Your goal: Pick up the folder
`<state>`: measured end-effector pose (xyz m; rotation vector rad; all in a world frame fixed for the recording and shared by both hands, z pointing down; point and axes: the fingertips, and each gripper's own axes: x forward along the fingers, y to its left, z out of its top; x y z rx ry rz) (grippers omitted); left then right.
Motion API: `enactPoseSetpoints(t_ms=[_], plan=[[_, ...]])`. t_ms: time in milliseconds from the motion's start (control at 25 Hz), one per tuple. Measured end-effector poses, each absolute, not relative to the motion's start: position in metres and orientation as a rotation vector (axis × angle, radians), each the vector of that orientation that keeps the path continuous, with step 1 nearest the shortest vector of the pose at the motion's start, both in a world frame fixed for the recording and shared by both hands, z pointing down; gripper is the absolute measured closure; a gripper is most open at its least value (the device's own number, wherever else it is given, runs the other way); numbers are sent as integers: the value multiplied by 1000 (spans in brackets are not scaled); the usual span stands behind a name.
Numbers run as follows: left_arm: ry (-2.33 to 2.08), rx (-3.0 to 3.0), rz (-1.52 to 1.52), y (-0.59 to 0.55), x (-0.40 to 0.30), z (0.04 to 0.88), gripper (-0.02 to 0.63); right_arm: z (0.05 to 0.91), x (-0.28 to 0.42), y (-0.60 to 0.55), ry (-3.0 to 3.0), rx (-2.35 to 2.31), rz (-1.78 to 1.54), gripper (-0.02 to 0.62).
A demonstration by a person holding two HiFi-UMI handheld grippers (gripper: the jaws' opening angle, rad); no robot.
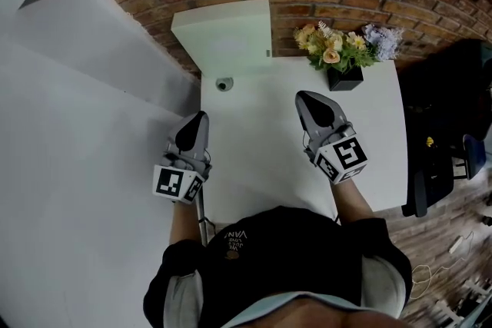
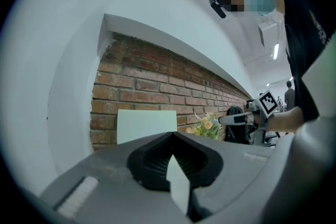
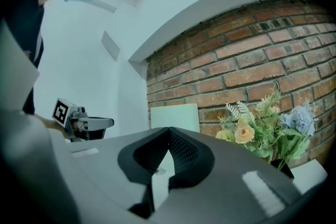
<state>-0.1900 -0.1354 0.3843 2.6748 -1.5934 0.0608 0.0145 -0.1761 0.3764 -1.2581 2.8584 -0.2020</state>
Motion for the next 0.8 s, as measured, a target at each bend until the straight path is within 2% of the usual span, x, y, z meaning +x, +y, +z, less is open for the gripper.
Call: enactPoseSetpoints(t_ms=[800], plan=[[-1644, 2601, 39, -210, -221, 415, 606, 409, -23, -240, 2949, -1175, -192, 597]])
